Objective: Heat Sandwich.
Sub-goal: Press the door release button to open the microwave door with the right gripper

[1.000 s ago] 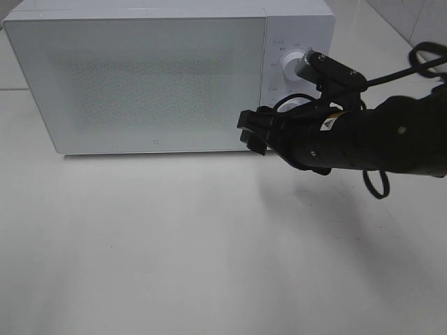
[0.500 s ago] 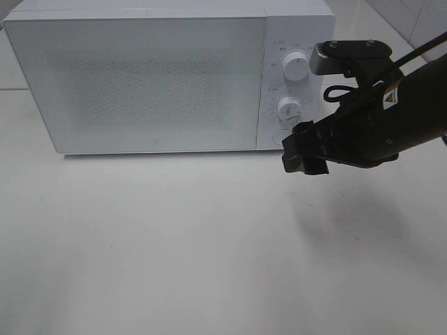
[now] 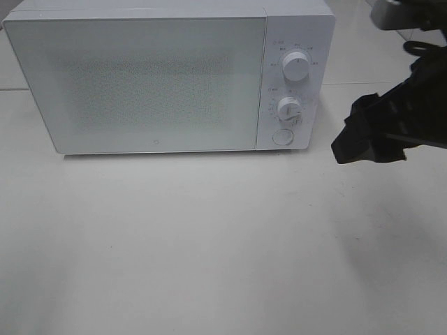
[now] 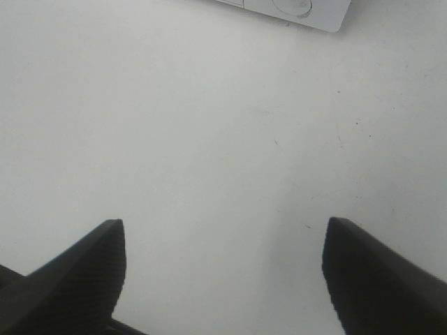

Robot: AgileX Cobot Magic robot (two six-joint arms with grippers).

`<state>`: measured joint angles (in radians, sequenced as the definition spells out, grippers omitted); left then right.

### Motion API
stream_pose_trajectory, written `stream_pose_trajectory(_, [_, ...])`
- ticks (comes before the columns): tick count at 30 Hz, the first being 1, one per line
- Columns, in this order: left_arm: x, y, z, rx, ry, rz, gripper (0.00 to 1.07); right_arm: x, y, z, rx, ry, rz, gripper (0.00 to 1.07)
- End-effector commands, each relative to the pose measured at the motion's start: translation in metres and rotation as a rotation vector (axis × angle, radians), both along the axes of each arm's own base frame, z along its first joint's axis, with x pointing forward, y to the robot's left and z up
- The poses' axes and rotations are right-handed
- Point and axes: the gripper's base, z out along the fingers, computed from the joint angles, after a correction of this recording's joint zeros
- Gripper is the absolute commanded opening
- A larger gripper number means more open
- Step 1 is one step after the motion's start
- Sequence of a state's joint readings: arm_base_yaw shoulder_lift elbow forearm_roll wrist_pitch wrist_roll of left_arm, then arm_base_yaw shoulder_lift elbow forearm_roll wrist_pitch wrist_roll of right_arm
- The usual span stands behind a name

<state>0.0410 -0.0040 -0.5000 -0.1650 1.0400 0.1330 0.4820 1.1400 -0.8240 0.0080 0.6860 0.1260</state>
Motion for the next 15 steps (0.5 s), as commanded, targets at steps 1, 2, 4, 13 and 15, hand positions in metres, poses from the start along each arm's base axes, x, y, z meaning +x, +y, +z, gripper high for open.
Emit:
stream_pose_trajectory(1, [-0.004, -0.001, -0.001, -0.011, -0.025, -0.009, 1.01, -0.019, -0.011, 0.019, -0.010, -0.045, 0.029, 0.77])
stream_pose_trajectory(2, [-0.004, -0.001, -0.001, -0.011, -0.025, -0.009, 1.01, -0.019, -0.011, 0.019, -0.010, -0.045, 0.029, 0.77])
stream_pose_trajectory(4, [-0.004, -0.001, -0.001, -0.011, -0.025, -0.009, 1.01, -0.029, -0.016, 0.025, -0.009, -0.048, 0.030, 0.77])
stream_pose_trajectory(13, [-0.004, -0.001, -0.001, -0.011, -0.025, -0.009, 1.01, -0.069, -0.039, 0.044, -0.022, -0.063, 0.027, 0.77])
stream_pose_trajectory(15, [-0.004, -0.001, -0.001, -0.011, -0.025, -0.009, 1.01, -0.078, -0.043, 0.046, -0.016, -0.075, 0.026, 0.77])
